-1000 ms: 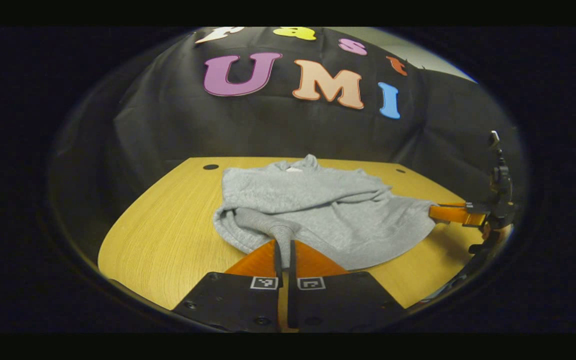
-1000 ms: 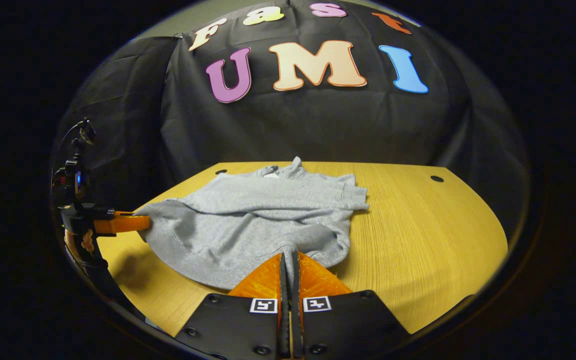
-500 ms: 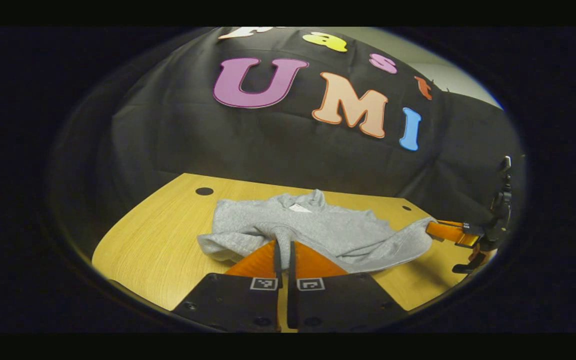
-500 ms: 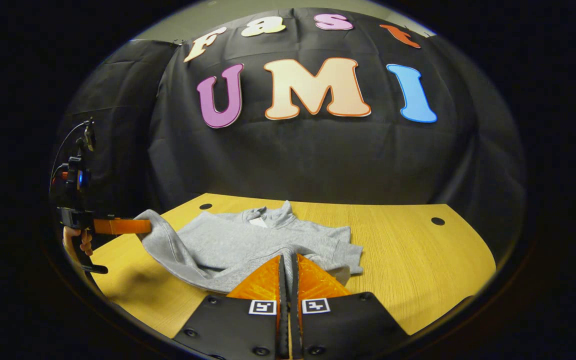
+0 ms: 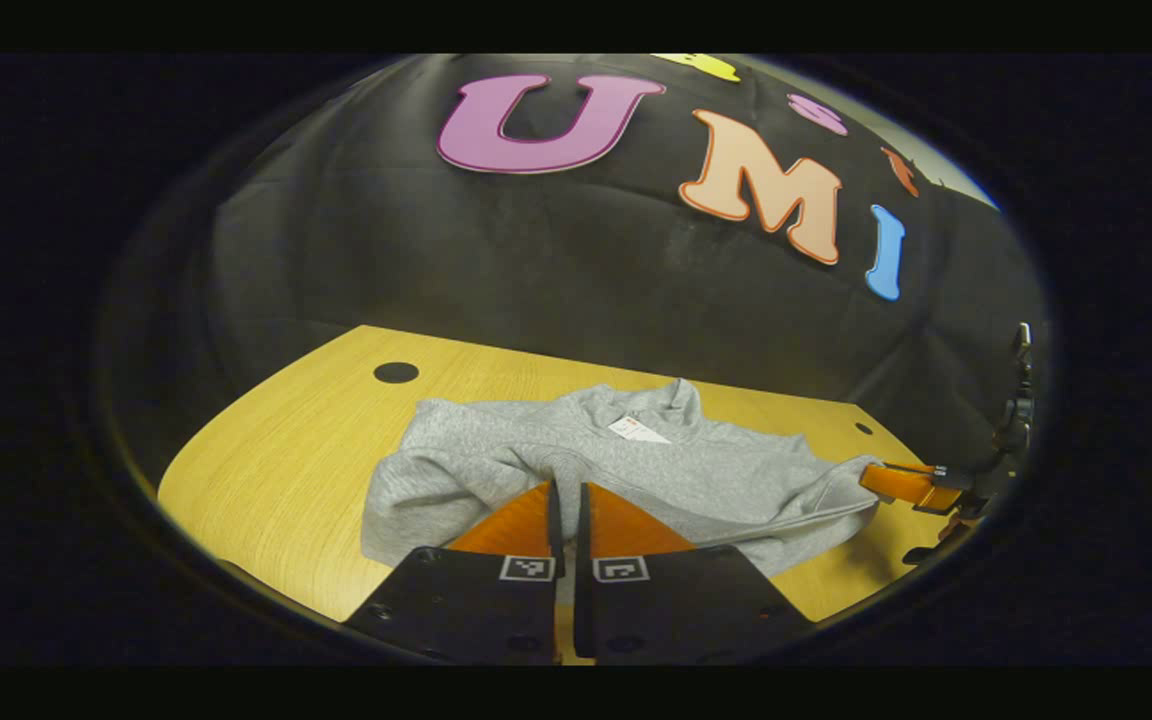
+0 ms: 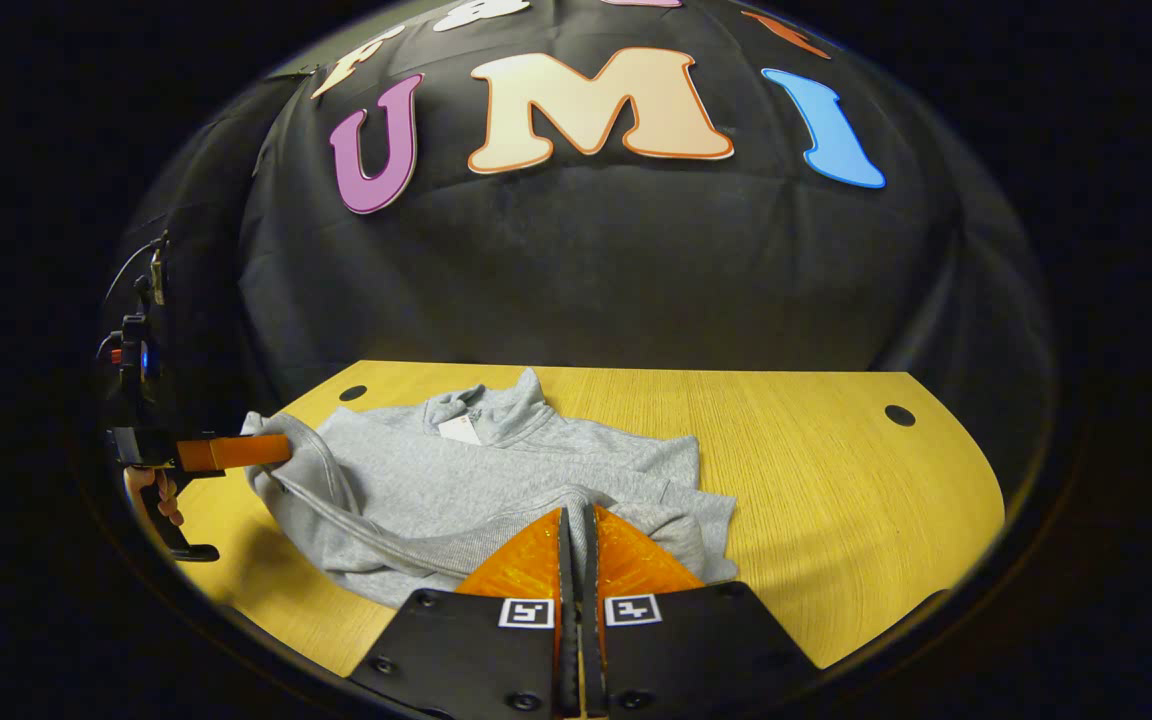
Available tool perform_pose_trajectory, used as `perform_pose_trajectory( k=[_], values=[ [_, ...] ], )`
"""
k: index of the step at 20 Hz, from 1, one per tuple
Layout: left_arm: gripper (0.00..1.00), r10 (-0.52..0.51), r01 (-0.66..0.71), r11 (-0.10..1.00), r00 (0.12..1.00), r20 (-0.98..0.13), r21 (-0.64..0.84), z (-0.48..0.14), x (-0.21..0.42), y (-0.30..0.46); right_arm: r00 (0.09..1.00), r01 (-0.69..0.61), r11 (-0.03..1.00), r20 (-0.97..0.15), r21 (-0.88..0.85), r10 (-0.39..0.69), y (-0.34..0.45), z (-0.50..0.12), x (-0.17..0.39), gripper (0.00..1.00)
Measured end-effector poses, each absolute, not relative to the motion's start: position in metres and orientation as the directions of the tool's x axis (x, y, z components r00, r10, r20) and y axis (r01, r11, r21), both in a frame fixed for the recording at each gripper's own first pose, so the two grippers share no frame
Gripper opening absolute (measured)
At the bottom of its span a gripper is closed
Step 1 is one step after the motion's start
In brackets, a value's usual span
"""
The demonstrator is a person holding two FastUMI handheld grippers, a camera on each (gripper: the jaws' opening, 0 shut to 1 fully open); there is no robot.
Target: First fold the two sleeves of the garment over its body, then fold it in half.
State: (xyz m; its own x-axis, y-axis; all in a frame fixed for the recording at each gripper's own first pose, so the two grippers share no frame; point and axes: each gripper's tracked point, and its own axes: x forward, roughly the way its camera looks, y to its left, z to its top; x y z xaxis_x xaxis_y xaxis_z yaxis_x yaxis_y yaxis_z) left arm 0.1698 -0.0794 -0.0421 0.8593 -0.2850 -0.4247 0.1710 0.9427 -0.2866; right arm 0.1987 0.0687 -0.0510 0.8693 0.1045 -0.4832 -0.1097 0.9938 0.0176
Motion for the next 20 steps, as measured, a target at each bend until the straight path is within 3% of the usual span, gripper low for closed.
perform_pose_trajectory(
  k=[6, 7, 9, 11, 12, 13, 14, 15, 20],
  values=[
    [0.00, -0.254, 0.151, 0.954, 0.867, -0.429, -0.259, -0.058, 0.191, -0.081, 0.856, -0.101, 0.990, -0.497, 0.103, 0.139, 0.068, -0.069, 0.217, 0.04],
    [0.06, -0.236, 0.146, 0.960, 0.881, -0.410, -0.240, -0.052, 0.197, -0.078, 0.864, -0.096, 0.990, -0.484, 0.105, 0.135, 0.065, -0.066, 0.221, 0.07],
    [0.21, -0.193, 0.129, 0.973, 0.909, -0.369, -0.189, -0.040, 0.208, -0.070, 0.884, -0.090, 0.992, -0.451, 0.090, 0.121, 0.057, -0.056, 0.227, 0.20],
    [0.66, -0.166, 0.122, 0.982, 0.925, -0.343, -0.146, -0.026, 0.209, -0.065, 0.895, -0.086, 0.991, -0.429, 0.101, 0.122, 0.051, -0.043, 0.228, 0.61],
    [0.80, -0.144, 0.108, 0.986, 0.932, -0.332, -0.124, -0.018, 0.209, -0.060, 0.901, -0.082, 0.991, -0.417, 0.103, 0.118, 0.049, -0.037, 0.227, 0.84],
    [0.90, -0.119, 0.091, 0.991, 0.941, -0.318, -0.101, -0.012, 0.207, -0.054, 0.909, -0.087, 0.992, -0.399, 0.096, 0.118, 0.047, -0.031, 0.227, 0.90],
    [0.89, -0.101, 0.077, 0.993, 0.951, -0.293, -0.092, -0.001, 0.207, -0.049, 0.920, -0.090, 0.992, -0.373, 0.091, 0.117, 0.045, -0.019, 0.224, 0.98],
    [0.93, -0.094, 0.071, 0.993, 0.961, -0.262, -0.097, 0.013, 0.202, -0.047, 0.932, -0.100, 0.991, -0.340, 0.089, 0.125, 0.047, -0.006, 0.222, 0.99],
    [0.93, -0.112, 0.100, 0.988, 0.988, -0.103, -0.119, 0.069, 0.165, -0.034, 0.975, -0.101, 0.993, -0.191, 0.059, 0.111, 0.039, 0.047, 0.189, 0.98]
  ],
)
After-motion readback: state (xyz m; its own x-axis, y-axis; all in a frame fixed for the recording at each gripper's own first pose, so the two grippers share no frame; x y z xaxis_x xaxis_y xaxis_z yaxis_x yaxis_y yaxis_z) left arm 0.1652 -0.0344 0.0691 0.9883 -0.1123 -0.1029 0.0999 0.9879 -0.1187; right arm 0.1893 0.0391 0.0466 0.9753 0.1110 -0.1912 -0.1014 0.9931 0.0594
